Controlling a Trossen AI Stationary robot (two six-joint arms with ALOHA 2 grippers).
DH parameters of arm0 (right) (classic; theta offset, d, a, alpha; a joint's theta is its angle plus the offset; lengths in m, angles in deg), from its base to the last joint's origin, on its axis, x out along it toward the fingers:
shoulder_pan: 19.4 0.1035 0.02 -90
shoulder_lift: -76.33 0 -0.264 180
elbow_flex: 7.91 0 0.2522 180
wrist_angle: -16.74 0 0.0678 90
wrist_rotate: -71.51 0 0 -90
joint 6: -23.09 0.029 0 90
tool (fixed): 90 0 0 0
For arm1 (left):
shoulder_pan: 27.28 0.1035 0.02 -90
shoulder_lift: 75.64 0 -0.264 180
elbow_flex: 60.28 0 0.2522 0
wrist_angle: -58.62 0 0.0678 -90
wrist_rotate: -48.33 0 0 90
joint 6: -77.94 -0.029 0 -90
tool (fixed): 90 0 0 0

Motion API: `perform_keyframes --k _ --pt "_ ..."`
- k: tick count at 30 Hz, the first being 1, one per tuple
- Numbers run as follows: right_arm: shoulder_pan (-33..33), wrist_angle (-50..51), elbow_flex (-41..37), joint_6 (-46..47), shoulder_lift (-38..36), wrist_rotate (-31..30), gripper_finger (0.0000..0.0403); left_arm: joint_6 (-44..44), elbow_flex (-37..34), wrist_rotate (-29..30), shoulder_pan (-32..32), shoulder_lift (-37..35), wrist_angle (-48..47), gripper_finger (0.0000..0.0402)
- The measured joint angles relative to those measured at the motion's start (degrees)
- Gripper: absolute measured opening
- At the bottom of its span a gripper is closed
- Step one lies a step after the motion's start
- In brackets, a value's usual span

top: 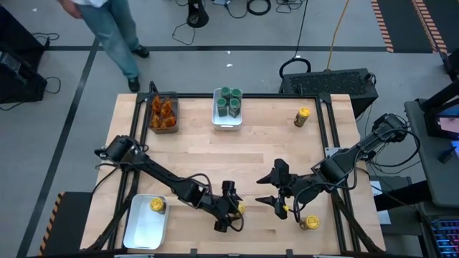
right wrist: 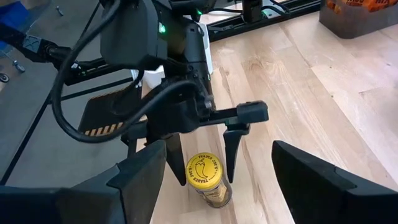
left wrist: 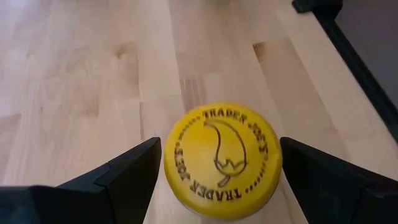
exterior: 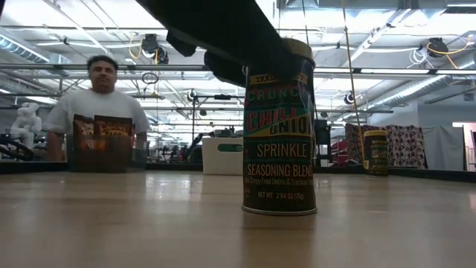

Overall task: Sort spices by type
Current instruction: Put the bottom left yellow seasoning bottle into the bottom white bin

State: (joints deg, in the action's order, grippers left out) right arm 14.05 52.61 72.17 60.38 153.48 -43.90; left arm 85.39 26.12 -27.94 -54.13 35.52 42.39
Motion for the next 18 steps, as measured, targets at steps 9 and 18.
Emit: perform_keyframes --k 9,18 --pt "0.0 0.02 0.0 0.55 0.0 0.02 0.0274 2.68 0.01 -0.16 0.15 0.84 0.65 0.0328" --pt "0.0 0.04 0.0 0.47 0.0 0.02 0.0274 2.77 0.0 -0.14 0.15 0.84 1.06 0.0326"
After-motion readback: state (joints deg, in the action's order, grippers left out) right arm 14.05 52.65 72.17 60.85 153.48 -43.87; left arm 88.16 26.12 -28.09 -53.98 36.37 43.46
